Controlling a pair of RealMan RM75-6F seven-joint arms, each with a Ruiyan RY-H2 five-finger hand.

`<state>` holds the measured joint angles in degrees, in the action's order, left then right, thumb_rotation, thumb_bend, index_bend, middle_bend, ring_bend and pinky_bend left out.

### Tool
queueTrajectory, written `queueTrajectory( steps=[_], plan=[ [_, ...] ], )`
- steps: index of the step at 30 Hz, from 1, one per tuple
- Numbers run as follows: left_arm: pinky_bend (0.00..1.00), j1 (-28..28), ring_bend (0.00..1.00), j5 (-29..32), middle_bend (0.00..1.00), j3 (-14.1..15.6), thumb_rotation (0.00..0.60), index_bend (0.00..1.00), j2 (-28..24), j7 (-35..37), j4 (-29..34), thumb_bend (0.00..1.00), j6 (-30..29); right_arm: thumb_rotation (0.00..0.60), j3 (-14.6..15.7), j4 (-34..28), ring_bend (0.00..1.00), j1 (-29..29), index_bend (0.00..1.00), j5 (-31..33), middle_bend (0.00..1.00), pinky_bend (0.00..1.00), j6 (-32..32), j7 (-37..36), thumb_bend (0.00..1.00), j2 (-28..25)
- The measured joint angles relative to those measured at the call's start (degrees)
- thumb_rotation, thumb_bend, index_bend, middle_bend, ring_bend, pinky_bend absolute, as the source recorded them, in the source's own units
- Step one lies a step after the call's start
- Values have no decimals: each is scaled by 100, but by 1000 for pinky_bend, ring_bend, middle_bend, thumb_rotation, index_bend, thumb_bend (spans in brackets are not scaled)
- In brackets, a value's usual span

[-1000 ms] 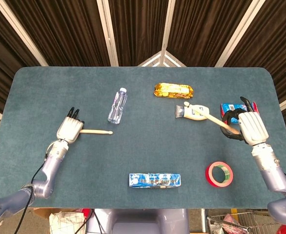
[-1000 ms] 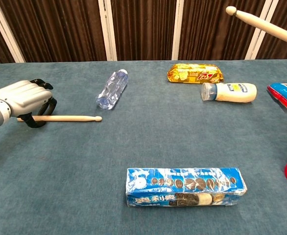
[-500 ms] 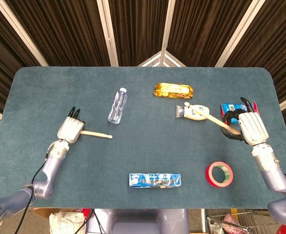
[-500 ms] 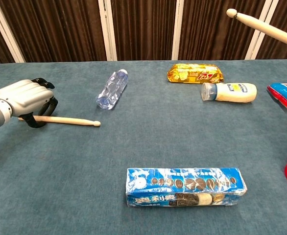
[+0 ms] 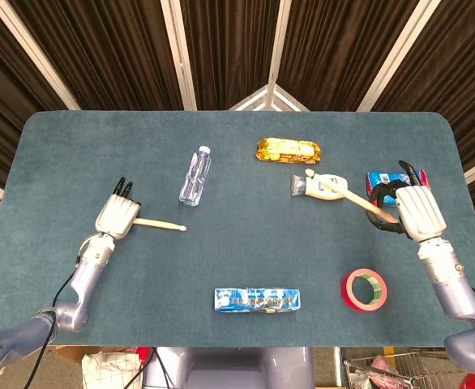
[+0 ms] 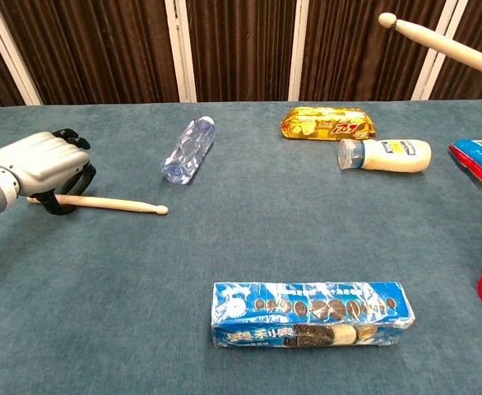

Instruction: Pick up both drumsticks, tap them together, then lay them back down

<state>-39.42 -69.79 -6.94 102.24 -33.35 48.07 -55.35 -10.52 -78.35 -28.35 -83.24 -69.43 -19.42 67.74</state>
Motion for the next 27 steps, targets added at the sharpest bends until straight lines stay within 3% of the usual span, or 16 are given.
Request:
queueTrajectory(
  steps=[8,18,27],
  plan=[
    [0,33,117,-151,608,6,600,610,31,286,-156,404,-158,600,-46,-156,450,-87,790,39,649,8,107,226,449,-56],
    [0,118,117,-372,613,-23,600,617,16,1148,-317,404,-421,600,-86,-294,450,-188,790,121,649,11,247,524,449,-78],
    [0,105,117,-242,623,-402,600,631,-248,1963,323,404,-437,600,-138,-452,450,-297,790,204,649,11,399,742,449,-124]
  ],
)
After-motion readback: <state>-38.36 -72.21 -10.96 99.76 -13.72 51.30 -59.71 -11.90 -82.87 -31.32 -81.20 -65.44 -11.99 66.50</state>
